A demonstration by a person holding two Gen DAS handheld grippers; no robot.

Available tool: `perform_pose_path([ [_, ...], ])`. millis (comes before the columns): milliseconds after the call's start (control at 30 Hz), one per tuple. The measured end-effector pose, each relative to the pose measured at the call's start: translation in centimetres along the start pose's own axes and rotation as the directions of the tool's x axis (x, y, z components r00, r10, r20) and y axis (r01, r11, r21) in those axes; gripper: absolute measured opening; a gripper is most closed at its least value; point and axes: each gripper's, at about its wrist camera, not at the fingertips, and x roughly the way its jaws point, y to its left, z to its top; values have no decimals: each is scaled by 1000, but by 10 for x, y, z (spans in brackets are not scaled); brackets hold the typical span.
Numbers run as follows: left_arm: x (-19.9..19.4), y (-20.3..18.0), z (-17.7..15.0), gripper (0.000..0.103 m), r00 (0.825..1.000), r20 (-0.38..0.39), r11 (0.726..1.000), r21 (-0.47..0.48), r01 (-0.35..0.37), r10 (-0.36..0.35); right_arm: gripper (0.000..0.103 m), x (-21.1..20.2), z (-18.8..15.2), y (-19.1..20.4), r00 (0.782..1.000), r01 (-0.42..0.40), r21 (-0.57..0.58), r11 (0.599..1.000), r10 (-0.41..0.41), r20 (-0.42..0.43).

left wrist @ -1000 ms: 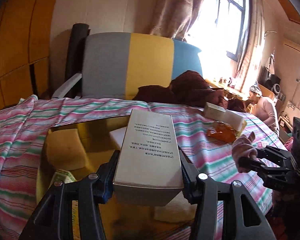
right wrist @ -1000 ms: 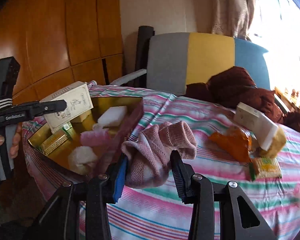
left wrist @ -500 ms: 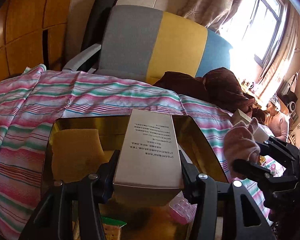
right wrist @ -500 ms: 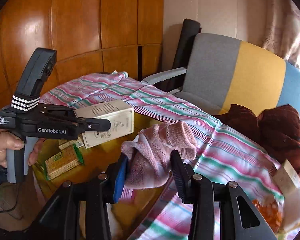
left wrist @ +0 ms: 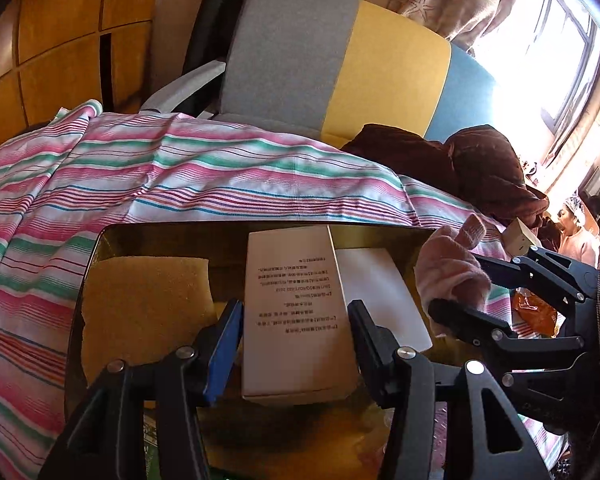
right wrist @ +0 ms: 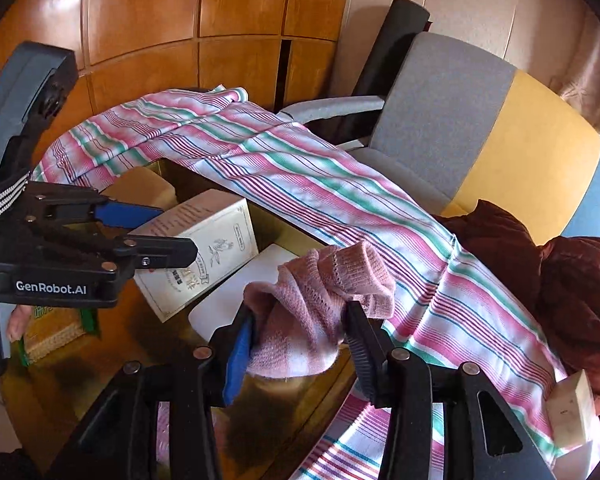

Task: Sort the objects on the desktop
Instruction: 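Lower the white box and pink sock into the tray and open both tools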

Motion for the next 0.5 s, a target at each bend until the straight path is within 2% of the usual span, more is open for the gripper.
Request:
perform_pose_path([
  [300,-27,-8,-8,56,997,77,999,40,-30,27,51,-28,-18,-7,997,-9,97,995,1,79],
  [500,-54,-36,-24,60,992,124,992,121,-21,6,58,-67,-66,-17,991,15,245,969,-47,125],
])
